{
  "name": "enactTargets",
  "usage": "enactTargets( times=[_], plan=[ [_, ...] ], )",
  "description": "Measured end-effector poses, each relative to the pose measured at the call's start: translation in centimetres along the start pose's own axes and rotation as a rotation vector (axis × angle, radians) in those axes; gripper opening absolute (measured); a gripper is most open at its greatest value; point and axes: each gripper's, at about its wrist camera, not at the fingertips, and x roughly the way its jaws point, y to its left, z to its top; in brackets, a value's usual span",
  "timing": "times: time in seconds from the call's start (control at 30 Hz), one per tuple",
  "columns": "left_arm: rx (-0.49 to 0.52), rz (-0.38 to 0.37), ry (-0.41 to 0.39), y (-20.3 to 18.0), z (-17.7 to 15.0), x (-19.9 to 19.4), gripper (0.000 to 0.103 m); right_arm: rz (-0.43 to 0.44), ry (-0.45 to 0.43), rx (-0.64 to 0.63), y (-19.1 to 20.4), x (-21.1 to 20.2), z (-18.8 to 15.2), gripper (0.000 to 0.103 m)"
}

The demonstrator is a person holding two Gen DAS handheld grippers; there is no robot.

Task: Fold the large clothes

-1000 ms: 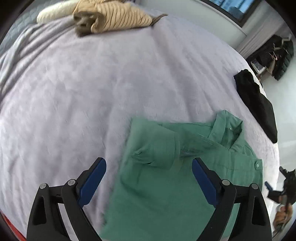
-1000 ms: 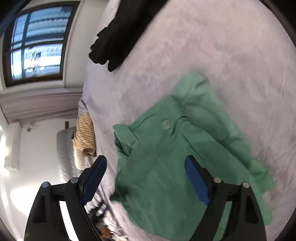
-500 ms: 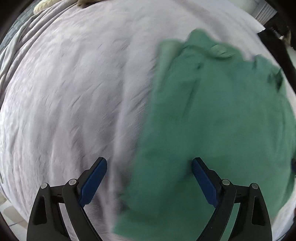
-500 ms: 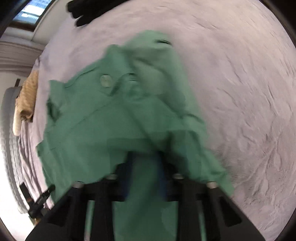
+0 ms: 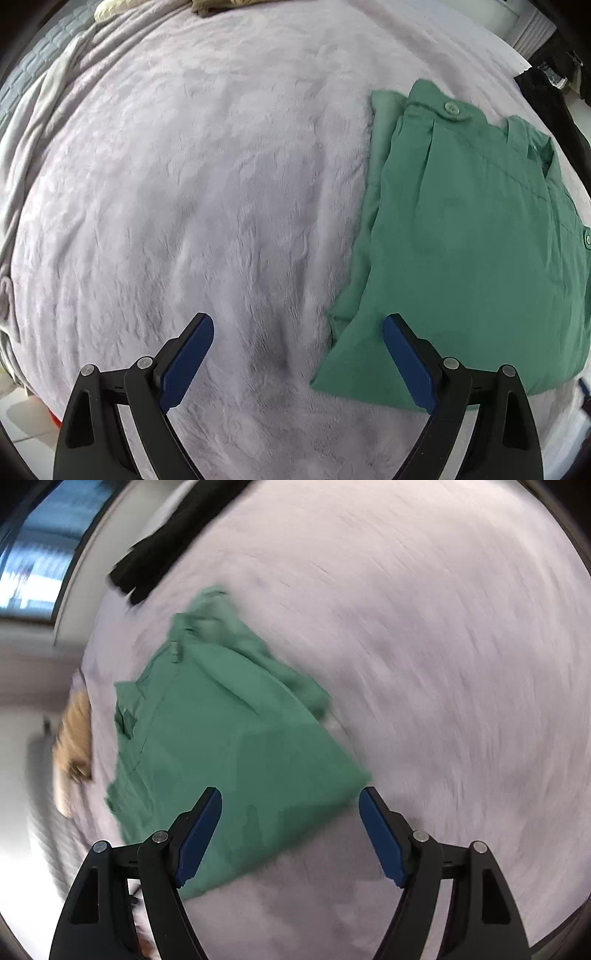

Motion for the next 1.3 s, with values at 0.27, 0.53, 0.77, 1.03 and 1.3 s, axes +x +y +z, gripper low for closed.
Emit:
enactTargets(
  times=[0.27,0.53,0.77,1.03,1.3],
  plan=[
    [0.091,0.114,0.002,-3.2,-1.5,2.6,0.094,-0.113,-0.008,-0.184,3.2,1.1,0.7,0.005],
    [0.016,0.095,0.037,-0.8,-3.9,3.8,0.096,-0.185,0.039,-0.204,1.3,2.8,0.0,0.007],
    [-0.052,0.161,0.069,3.0,-5.7,3.1,0.096,-0.197,0.048,-0.228,0.7,-1.0,-2.9,0.008],
    [0.024,0.091,0.075,1.7,-8.9,-0.8,0.096,-0.201,0.121,-0.286,2.5,-1.5,-7.6,0.014],
    [0.132,0.041,0.106,-0.6,-12.2,-2.5,0.096,-0.215,0.158,-0.357,5.1,-1.1,-11.5,0.053]
  ],
)
